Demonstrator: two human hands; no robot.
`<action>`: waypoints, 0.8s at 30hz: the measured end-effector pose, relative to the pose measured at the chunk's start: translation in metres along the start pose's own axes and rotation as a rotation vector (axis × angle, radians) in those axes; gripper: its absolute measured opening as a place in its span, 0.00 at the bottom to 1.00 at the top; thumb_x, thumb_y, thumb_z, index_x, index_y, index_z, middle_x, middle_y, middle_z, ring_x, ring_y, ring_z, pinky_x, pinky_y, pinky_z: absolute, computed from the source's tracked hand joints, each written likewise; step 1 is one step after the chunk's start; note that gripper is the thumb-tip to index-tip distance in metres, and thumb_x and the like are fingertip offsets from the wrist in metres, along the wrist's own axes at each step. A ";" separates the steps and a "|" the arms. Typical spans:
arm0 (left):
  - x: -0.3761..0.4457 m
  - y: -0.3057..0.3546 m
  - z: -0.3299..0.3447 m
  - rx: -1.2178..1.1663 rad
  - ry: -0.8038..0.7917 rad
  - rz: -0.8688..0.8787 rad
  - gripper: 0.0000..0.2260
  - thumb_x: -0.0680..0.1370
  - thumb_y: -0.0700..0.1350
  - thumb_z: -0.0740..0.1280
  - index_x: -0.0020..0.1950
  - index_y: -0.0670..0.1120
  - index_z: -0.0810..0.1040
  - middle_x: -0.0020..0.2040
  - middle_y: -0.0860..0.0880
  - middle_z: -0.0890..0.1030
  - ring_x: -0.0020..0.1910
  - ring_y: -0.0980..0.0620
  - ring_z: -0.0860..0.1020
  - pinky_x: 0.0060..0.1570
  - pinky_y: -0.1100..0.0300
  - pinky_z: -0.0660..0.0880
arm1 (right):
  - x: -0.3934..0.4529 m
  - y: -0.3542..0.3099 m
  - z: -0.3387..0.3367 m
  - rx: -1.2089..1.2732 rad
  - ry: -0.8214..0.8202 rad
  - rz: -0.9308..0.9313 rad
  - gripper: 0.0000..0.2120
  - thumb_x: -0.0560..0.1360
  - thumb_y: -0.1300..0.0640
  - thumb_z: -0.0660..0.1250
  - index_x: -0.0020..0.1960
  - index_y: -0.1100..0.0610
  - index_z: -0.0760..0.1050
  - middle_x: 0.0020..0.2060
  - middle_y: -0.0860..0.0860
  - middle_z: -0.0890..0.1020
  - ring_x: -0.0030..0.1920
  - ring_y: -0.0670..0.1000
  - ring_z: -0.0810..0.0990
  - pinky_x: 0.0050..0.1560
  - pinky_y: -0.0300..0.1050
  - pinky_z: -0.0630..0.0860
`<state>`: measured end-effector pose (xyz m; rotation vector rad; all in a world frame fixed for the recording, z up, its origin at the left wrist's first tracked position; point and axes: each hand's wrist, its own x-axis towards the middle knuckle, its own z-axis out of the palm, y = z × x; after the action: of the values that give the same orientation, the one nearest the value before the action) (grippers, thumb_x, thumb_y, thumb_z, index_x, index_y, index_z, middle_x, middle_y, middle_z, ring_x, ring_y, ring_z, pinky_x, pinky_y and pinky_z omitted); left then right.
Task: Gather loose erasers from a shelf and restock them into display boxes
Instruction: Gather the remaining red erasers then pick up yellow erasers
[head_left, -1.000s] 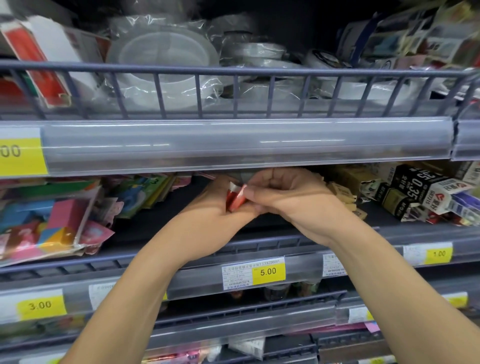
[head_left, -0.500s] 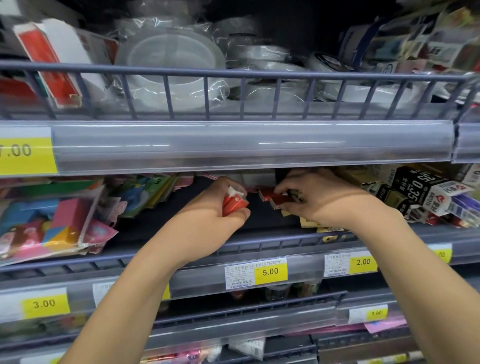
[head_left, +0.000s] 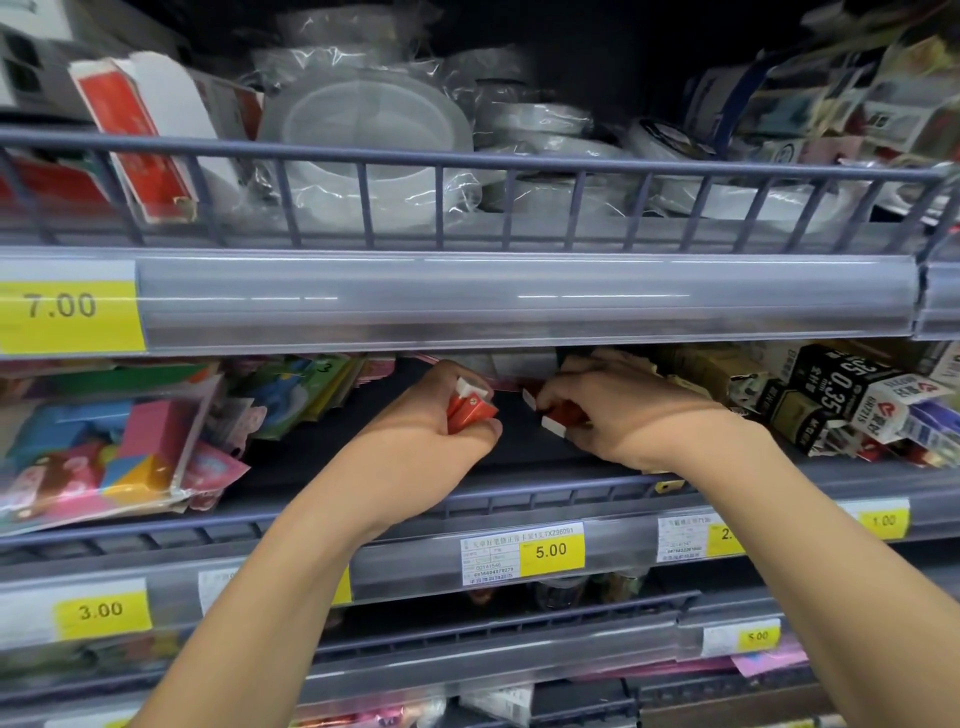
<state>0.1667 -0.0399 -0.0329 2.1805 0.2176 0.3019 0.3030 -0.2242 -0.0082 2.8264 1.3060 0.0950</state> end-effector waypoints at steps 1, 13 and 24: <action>0.000 0.000 0.000 -0.003 0.002 -0.010 0.06 0.79 0.56 0.69 0.54 0.65 0.74 0.33 0.58 0.76 0.28 0.63 0.76 0.30 0.67 0.70 | 0.001 0.001 0.000 0.004 -0.003 -0.016 0.18 0.79 0.49 0.66 0.67 0.40 0.72 0.66 0.44 0.71 0.68 0.54 0.65 0.67 0.50 0.62; 0.001 0.003 -0.001 -0.063 -0.001 -0.074 0.34 0.62 0.67 0.75 0.64 0.58 0.73 0.54 0.60 0.83 0.54 0.60 0.82 0.57 0.56 0.79 | -0.012 -0.030 -0.005 1.156 0.273 0.025 0.09 0.73 0.60 0.74 0.48 0.47 0.80 0.39 0.45 0.85 0.39 0.44 0.84 0.37 0.32 0.77; 0.000 0.004 -0.001 -0.090 0.008 -0.020 0.22 0.66 0.66 0.68 0.57 0.61 0.74 0.47 0.61 0.84 0.48 0.65 0.81 0.50 0.62 0.78 | -0.010 -0.057 -0.001 1.437 0.180 0.057 0.11 0.71 0.60 0.78 0.49 0.62 0.80 0.44 0.57 0.86 0.38 0.57 0.86 0.42 0.46 0.84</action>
<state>0.1669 -0.0415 -0.0288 2.0876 0.2263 0.3030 0.2527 -0.1946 -0.0109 3.9860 1.7826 -1.0158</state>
